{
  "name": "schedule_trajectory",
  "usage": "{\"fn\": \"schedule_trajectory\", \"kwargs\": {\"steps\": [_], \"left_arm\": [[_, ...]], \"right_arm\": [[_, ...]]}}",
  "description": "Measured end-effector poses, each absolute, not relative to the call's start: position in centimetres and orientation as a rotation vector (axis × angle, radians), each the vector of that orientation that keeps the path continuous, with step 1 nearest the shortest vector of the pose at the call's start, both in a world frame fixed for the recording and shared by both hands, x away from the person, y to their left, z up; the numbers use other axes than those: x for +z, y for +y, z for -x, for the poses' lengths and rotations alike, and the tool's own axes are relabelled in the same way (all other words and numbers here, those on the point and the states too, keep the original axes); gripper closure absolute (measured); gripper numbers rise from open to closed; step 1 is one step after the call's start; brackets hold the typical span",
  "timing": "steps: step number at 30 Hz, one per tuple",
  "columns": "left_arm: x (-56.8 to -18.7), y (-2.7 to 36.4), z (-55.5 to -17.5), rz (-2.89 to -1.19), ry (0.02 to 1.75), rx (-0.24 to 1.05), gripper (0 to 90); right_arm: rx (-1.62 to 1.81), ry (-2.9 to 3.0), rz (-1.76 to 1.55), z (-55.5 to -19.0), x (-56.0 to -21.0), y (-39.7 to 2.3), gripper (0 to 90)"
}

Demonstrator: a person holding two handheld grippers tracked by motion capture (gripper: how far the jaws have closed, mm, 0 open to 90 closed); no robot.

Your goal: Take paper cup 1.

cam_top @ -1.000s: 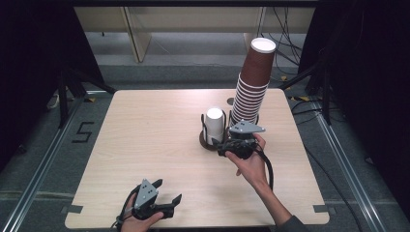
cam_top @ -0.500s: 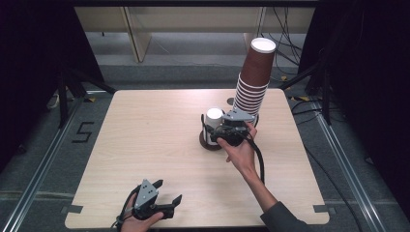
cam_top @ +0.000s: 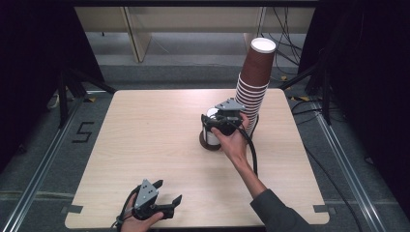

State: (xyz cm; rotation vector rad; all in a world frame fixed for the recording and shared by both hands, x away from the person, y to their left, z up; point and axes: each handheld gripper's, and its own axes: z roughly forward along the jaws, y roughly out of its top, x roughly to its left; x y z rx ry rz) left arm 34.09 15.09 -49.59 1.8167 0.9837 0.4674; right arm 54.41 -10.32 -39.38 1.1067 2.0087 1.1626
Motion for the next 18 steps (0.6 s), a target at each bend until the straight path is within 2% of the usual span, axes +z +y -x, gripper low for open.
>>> {"fn": "schedule_trajectory", "kwargs": {"steps": [18], "left_arm": [[-49.6, 15.1, -34.1, -1.829, 0.974, 0.464, 14.8]], "right_arm": [[1.104, 2.033, -1.128, -55.9, -40.3, -9.7, 33.2]]}}
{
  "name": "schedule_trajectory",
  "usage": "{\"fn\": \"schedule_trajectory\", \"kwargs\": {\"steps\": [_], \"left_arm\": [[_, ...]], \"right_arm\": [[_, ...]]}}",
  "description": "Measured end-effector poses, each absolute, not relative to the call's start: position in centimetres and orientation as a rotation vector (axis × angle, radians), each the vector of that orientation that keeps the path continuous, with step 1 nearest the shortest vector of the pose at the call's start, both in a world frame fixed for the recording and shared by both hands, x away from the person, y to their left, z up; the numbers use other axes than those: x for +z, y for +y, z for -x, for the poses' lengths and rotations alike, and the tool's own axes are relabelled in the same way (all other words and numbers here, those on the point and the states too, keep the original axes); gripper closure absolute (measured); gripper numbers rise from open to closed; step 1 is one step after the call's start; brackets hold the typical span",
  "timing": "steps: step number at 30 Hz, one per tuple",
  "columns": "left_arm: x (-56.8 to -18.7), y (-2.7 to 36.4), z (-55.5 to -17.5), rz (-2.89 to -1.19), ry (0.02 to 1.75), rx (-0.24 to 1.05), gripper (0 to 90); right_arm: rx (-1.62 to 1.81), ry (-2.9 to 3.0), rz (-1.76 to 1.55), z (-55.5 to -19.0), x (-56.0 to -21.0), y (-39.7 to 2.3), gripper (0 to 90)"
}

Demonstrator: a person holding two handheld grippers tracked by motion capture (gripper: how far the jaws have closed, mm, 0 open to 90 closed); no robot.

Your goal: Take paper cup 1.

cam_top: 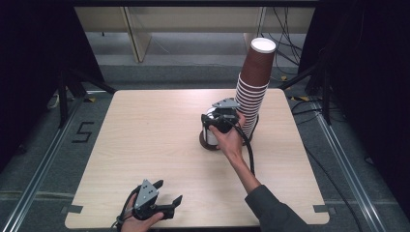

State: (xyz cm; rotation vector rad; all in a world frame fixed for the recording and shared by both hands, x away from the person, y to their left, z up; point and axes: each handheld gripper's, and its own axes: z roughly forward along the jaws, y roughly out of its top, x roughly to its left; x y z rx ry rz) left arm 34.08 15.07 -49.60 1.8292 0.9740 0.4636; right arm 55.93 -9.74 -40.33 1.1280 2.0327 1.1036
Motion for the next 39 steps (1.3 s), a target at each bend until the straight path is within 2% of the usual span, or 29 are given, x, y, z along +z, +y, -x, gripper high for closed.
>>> {"fn": "schedule_trajectory", "kwargs": {"steps": [7, 11, 24, 39], "left_arm": [[-49.6, 15.1, -34.0, -1.831, 0.977, 0.465, 14.8], [-49.6, 15.1, -34.0, -1.834, 0.974, 0.466, 14.8], [-49.7, 14.9, -34.1, -1.833, 0.959, 0.452, 14.8], [-49.7, 14.9, -34.1, -1.83, 0.967, 0.458, 14.8]], "right_arm": [[1.109, 2.026, -1.21, -55.8, -40.1, -9.5, 34.4], [1.12, 2.022, -1.146, -55.7, -39.7, -9.6, 34.6], [1.19, 1.948, -1.103, -54.5, -35.1, -9.7, 34.8], [1.271, 1.937, -1.054, -53.0, -32.4, -10.0, 34.9]]}}
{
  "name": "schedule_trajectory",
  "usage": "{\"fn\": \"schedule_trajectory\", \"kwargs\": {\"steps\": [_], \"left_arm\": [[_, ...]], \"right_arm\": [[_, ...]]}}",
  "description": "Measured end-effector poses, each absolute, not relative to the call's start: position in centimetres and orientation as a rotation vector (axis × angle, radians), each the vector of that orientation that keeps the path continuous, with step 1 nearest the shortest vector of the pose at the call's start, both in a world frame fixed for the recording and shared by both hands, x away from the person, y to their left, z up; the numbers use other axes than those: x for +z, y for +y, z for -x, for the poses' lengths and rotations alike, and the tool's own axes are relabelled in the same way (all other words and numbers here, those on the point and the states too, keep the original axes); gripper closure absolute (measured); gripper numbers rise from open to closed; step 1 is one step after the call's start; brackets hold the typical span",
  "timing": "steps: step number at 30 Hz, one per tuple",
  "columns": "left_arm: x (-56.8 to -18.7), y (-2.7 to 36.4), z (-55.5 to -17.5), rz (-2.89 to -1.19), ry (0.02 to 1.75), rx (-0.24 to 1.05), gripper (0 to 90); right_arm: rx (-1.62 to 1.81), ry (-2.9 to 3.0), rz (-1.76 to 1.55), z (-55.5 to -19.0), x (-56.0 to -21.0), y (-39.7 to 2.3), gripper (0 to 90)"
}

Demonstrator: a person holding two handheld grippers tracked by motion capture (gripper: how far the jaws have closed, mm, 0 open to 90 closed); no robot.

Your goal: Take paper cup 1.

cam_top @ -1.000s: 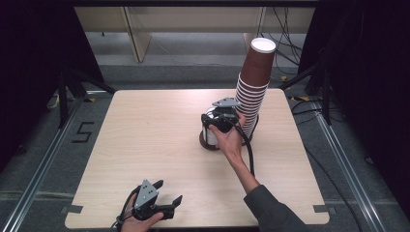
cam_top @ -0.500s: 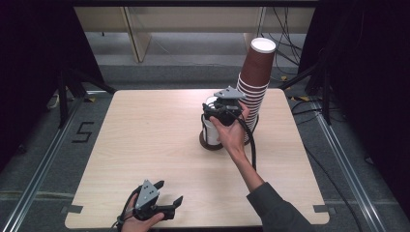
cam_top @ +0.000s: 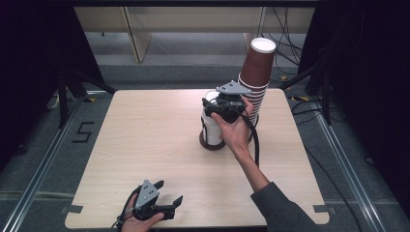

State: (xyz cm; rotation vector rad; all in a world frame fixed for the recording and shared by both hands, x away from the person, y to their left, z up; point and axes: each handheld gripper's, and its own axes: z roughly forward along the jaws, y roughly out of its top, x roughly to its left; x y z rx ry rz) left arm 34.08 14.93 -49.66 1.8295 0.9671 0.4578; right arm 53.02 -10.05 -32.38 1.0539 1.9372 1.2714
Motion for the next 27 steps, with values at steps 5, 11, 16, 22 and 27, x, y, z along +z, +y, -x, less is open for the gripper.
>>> {"fn": "schedule_trajectory", "kwargs": {"steps": [5, 11, 16, 22, 27], "left_arm": [[-49.7, 14.9, -34.1, -1.832, 0.967, 0.459, 14.8], [-49.7, 14.9, -34.1, -1.837, 0.971, 0.462, 14.8], [-49.7, 14.9, -34.2, -1.833, 0.979, 0.463, 14.8], [-49.7, 15.0, -34.2, -1.828, 0.976, 0.464, 14.8], [-49.7, 15.0, -34.3, -1.828, 0.978, 0.468, 14.8]], "right_arm": [[1.322, 1.972, -1.016, -52.0, -31.8, -10.2, 34.9], [1.364, 2.032, -0.97, -50.0, -31.7, -10.4, 34.9], [1.389, 2.075, -0.935, -48.6, -32.2, -10.6, 34.9], [1.392, 2.137, -0.877, -46.4, -33.4, -10.6, 34.9], [1.39, 2.157, -0.847, -45.6, -34.1, -10.7, 34.9]]}}
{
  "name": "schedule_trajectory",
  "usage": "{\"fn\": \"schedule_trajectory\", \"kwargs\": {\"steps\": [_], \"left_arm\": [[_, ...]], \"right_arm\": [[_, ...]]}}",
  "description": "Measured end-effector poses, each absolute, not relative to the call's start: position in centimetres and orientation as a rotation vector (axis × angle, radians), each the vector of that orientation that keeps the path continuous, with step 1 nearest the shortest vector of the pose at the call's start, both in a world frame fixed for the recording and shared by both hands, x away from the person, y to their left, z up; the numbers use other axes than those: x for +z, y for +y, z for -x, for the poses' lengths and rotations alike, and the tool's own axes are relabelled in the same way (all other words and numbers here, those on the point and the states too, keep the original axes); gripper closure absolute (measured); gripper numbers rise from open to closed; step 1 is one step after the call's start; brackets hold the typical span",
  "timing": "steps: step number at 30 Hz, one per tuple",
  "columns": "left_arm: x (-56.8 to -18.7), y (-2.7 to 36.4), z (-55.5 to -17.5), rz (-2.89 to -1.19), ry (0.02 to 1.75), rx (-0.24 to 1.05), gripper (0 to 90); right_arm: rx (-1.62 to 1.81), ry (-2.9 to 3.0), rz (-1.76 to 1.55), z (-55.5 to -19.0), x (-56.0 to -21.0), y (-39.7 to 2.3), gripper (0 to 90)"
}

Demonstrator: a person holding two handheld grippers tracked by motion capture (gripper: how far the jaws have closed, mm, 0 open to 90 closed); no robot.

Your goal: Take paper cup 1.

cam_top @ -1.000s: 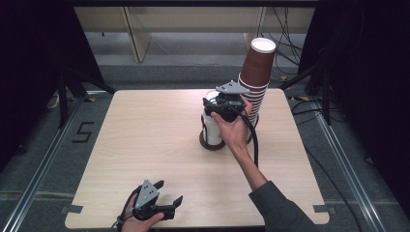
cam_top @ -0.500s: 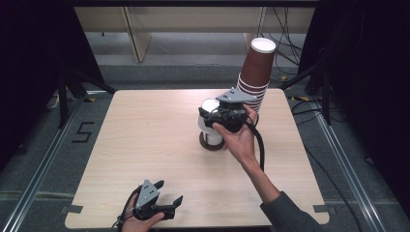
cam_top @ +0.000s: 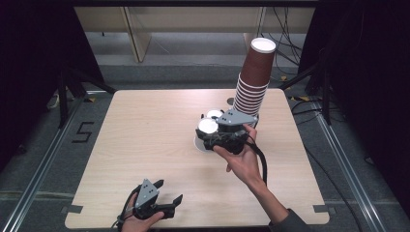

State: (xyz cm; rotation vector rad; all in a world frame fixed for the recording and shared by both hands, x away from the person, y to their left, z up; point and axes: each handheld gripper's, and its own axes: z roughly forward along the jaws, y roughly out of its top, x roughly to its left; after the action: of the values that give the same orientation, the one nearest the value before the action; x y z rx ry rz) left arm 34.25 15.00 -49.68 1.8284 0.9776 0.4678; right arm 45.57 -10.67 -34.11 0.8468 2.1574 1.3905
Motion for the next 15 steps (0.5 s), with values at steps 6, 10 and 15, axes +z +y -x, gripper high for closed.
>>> {"fn": "schedule_trajectory", "kwargs": {"steps": [6, 10, 15], "left_arm": [[-49.7, 15.0, -34.3, -1.823, 0.977, 0.465, 14.8], [-49.7, 15.0, -34.3, -1.817, 0.972, 0.46, 14.8], [-49.6, 15.1, -34.3, -1.809, 0.979, 0.468, 14.8]], "right_arm": [[1.403, 2.188, -0.858, -44.8, -35.4, -10.8, 34.9], [1.399, 2.221, -0.839, -44.5, -36.4, -10.7, 34.9], [1.391, 2.259, -0.825, -44.3, -37.0, -10.5, 34.8]]}}
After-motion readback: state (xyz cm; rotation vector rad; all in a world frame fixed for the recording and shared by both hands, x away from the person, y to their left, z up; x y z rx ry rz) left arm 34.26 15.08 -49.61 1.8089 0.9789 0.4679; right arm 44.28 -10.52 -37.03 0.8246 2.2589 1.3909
